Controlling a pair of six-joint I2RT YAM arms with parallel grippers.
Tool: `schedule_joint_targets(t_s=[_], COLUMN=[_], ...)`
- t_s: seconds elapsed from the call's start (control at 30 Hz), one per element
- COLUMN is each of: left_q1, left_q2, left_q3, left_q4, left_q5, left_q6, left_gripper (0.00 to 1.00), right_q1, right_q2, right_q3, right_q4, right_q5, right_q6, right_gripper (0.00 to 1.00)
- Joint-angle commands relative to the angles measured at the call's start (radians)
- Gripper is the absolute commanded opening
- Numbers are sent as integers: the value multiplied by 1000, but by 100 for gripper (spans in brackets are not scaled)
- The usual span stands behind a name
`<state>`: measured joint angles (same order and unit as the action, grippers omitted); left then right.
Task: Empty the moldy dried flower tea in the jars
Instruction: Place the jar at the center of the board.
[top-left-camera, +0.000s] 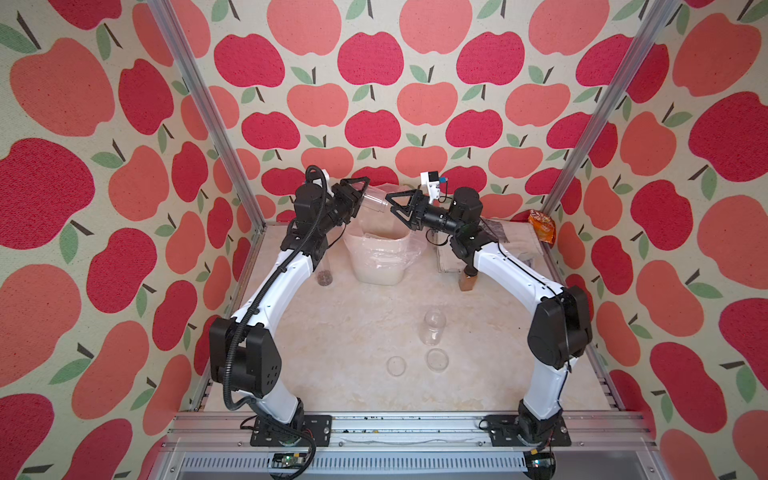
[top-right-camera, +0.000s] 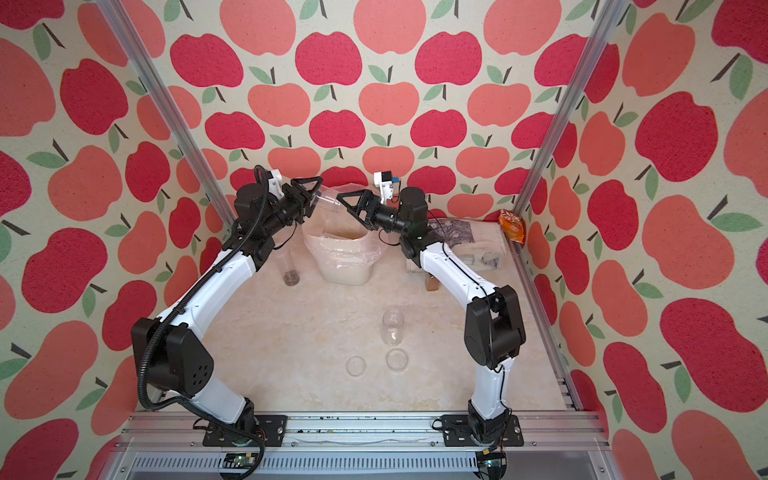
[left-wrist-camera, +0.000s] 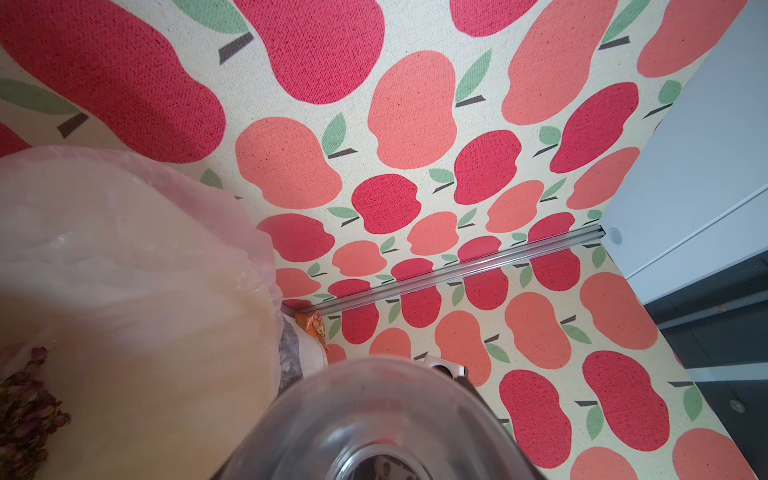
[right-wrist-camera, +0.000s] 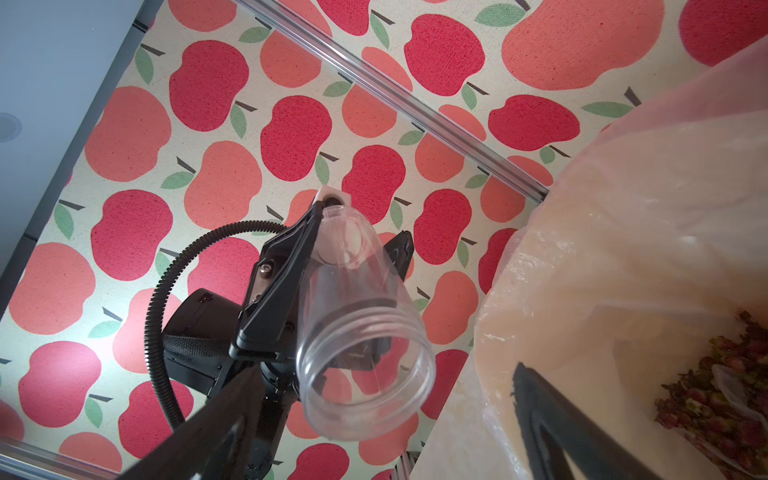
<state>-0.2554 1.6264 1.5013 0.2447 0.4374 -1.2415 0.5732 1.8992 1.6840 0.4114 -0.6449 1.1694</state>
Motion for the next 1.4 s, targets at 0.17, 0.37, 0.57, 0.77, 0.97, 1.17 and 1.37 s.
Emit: schedule_joint_targets(t_s=[0.17,0.37,0.57,0.77,0.97,1.17,1.37], left_q1=[4,3,1,0,1,5,9], left_q2=[-26,-26,-27,-27,-30,-39,-75], left_q3=[-16,-19,-24,-27,-35,-35,-30], left_q4=[54,58,59,59,64,55,-10], left_q5=[29,29,29,32,27,31,13], left_q6=[-15,-18,-18,-18,-10,11,84], left_gripper=[0,0,0,0,21,63,95], right_q1=[32,48,61,66,66,65,58], right_q2=[84,127,157,178,172,145,99], right_q3=[130,181,217,240,232,205,157], right_q4=[47,68,90,114,118,124,130], right_q5=[-21,-32,-38,-45,-45,-44,-45], right_q6=[87,132,168,199,196,169,137], right_gripper=[88,74,67,57,47,36,28])
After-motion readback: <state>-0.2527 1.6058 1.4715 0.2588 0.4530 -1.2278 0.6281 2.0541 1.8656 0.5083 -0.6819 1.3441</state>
